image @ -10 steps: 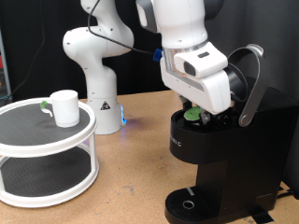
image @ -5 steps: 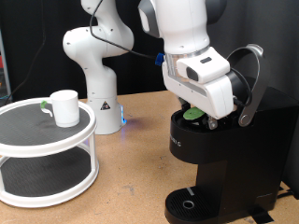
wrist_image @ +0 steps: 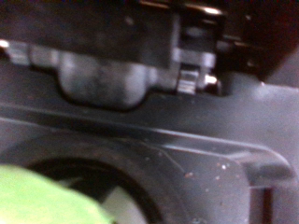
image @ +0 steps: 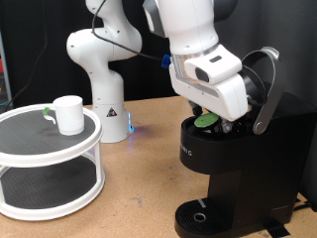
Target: Make a cup of coffee with the keurig machine
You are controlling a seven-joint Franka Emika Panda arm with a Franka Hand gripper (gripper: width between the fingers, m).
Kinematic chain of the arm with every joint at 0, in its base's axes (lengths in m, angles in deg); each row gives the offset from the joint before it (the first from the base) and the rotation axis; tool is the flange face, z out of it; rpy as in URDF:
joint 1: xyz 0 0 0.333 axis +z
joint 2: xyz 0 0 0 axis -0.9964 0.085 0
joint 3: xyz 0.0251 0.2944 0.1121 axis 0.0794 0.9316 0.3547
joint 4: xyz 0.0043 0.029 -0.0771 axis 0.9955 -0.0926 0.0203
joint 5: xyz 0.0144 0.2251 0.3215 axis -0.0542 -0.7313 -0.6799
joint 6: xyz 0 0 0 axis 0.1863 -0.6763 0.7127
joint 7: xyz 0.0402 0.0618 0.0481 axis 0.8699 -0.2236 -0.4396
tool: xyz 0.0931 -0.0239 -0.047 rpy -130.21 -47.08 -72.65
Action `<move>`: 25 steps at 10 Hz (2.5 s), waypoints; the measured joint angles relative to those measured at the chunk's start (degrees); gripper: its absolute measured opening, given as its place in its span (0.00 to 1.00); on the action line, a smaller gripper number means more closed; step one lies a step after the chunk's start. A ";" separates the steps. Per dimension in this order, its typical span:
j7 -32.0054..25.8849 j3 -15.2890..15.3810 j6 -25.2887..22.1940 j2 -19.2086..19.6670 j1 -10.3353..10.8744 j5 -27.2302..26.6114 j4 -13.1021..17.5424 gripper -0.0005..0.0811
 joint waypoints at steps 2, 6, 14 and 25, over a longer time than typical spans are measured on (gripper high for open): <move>-1.49 -0.39 -2.09 -1.33 -0.18 -0.57 0.13 0.99; -2.81 -1.17 -7.21 -4.43 -0.22 -0.36 -0.01 0.99; -0.27 -0.85 -5.30 -5.31 -0.16 4.03 -3.25 0.99; -2.27 -0.49 0.56 -5.11 0.23 1.02 -5.71 0.99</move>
